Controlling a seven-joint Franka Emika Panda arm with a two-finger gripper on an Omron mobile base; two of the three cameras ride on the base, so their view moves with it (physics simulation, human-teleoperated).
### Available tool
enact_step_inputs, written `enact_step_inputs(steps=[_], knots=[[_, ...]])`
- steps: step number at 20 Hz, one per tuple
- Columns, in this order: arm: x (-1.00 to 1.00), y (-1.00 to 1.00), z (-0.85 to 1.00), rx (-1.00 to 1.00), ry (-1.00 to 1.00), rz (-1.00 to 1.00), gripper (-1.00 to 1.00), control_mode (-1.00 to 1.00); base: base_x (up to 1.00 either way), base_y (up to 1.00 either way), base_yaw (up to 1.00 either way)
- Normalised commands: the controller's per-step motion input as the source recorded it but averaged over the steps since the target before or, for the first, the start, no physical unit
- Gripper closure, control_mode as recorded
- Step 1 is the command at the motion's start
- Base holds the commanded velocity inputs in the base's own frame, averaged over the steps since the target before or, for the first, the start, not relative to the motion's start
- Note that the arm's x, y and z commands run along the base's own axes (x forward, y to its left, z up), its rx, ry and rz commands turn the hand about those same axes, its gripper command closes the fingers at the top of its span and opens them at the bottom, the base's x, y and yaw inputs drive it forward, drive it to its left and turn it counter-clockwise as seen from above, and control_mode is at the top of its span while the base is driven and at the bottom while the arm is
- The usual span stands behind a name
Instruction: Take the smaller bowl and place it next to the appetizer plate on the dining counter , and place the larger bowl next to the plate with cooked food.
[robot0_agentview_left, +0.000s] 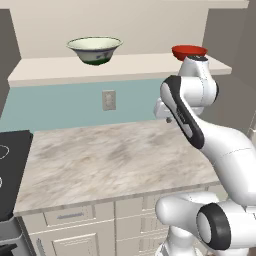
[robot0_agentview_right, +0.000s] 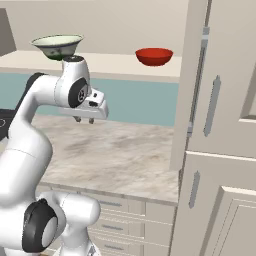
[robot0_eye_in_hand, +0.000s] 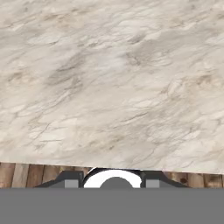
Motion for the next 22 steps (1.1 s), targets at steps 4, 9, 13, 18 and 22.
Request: enact_step_inputs(steps=[4, 9, 13, 18, 22], knots=[[-0.66, 0.01, -0.01, 0.05, -0.02, 0.00, -1.00, -1.00, 0.00, 0.00, 0.00], [-0.55, 0.38, -0.04, 0.09, -0.12, -0.21, -1.00, -1.00, 0.00, 0.00, 0.00], [-0.07, 0.62, 0.23, 0.19, -0.27, -0.37, -1.00, -1.00, 0.00, 0.00, 0.00], [0.00, 0.51, 0.46, 0.24, -0.28, -0.32, -1.00, -1.00, 0.00, 0.00, 0.00], [0.00, 0.07, 0.94, 0.24, -0.22, -0.15, -1.00, -1.00, 0.00, 0.00, 0.00]])
